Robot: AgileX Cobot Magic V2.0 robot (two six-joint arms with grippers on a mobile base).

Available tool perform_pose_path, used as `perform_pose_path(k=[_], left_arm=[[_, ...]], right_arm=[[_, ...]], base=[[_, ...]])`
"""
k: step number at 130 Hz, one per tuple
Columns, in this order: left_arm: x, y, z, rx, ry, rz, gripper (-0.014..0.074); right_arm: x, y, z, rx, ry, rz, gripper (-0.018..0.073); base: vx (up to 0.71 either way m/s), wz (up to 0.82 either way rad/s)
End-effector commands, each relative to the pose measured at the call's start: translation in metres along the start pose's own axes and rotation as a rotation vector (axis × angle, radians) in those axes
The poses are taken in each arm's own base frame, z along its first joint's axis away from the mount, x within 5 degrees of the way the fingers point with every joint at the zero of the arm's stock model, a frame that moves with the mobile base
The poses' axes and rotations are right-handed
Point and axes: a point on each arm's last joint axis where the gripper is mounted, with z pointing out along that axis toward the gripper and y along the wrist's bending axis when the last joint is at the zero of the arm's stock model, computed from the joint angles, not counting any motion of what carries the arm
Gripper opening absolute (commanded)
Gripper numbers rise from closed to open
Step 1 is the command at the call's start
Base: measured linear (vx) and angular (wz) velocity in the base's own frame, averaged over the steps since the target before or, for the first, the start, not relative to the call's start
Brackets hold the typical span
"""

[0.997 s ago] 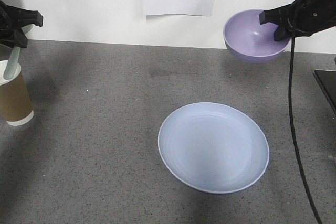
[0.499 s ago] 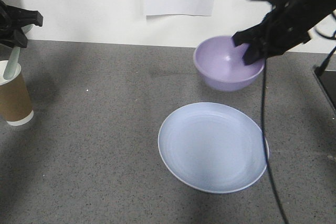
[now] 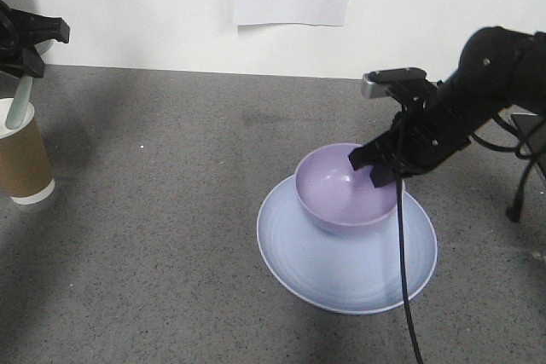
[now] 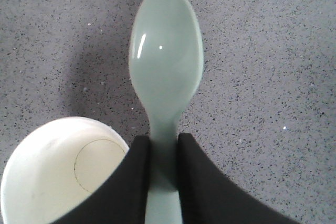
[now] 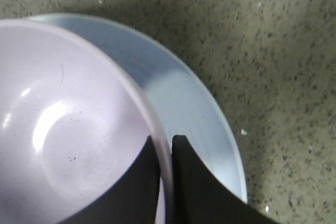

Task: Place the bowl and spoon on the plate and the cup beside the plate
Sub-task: 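Lower the held bowl onto the blue plate with the right gripper, then open the right gripper and raise it away from the bowl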

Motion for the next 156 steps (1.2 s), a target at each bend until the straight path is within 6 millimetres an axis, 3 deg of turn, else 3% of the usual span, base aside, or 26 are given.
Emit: perform_pose_path(k=[1, 59, 112, 128, 156], left_arm=[[-0.005, -0.005, -0.031, 0.018, -0.120, 0.007, -0.0006], [-0.005, -0.005, -0.031, 0.018, -0.120, 0.007, -0.0006], [-0.005, -0.005, -0.031, 0.018, -0.120, 0.007, -0.0006], [-0.005, -0.005, -0.031, 0.018, -0.120, 0.007, -0.0006], [-0.005, -0.005, -0.031, 0.018, -0.120, 0.007, -0.0006]], right_arm=[[0.003, 0.005, -0.022, 0.008, -0.104, -0.022, 0.0027], [0.014, 0.010, -0.014, -0.046, -0.097, -0.015, 0.0072], [0.013, 0.009, -0.017, -0.030, -0.114, -0.018, 0.0322], [0.011, 0.011, -0.032, -0.008, -0.163, -0.033, 0.0338], [0.005, 0.011, -0.084, 0.114, -0.308, -0.015, 0.0337]], base=[[0.00, 0.00], [0.00, 0.00], [0.00, 0.00], [0.00, 0.00], [0.00, 0.00]])
